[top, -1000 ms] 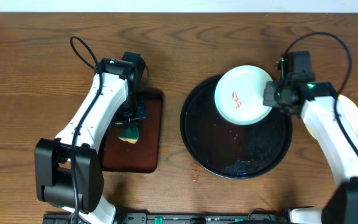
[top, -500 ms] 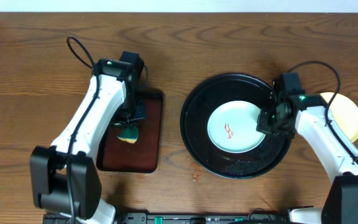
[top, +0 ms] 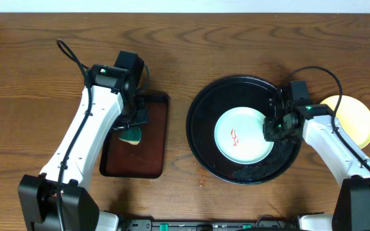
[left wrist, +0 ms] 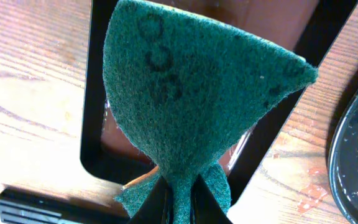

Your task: Clean dirty plates on tray and stack at the side

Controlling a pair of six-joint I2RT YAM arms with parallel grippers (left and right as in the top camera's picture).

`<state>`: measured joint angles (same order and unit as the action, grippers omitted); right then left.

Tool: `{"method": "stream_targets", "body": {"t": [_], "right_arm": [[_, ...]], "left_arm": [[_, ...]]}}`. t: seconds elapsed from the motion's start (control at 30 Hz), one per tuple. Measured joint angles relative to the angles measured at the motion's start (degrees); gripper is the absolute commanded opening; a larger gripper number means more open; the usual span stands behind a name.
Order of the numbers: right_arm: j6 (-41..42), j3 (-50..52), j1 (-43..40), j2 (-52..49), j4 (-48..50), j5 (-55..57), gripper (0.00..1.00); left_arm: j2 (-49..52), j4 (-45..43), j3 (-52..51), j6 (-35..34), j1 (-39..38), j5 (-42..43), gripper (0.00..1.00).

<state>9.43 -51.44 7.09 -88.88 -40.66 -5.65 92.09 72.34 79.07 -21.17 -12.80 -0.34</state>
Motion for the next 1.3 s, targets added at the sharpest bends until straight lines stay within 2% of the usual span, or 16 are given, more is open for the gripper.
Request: {"method": "stream_targets", "body": {"t": [0.2, 0.53, 0.67, 0.7, 0.73, 0.97, 1.1, 1.3], "right_arm": [[-2.3, 0.4, 0.0, 0.0, 6.1, 3.1, 0.26], [-3.6, 4.7, -0.3, -0.3, 10.7, 3.7, 0.25], [-3.8, 5.5, -0.3, -3.2, 11.5, 3.1, 0.18], [-3.8, 5.6, -0.3, -4.0, 11.6, 2.8, 0.13], [-4.0, 5.4, -0.4, -4.2, 12.1, 2.6, 0.02], [-2.9, 5.0, -0.7, -4.1, 12.1, 2.4, 0.01], [-2.3, 5.0, -0.7, -4.0, 11.4, 2.4, 0.01], [-2.0, 5.0, -0.7, -3.8, 10.5, 2.1, 0.01]], "left_arm": [[0.0, -1.0, 0.0, 0.1, 0.0, 0.0, 0.08], [0.0, -2.1, 0.0, 0.1, 0.0, 0.0, 0.08], [0.0, -2.2, 0.0, 0.1, 0.0, 0.0, 0.08], [0.0, -2.2, 0.0, 0.1, 0.0, 0.0, 0.08], [0.0, -2.2, 0.0, 0.1, 0.0, 0.0, 0.08], [0.0, -4.8, -3.7, 0.1, 0.0, 0.0, 0.08], [0.0, -10.5, -8.9, 0.1, 0.0, 0.0, 0.09], [0.0, -23.9, -19.4, -0.4, 0.0, 0.0, 0.09]]}}
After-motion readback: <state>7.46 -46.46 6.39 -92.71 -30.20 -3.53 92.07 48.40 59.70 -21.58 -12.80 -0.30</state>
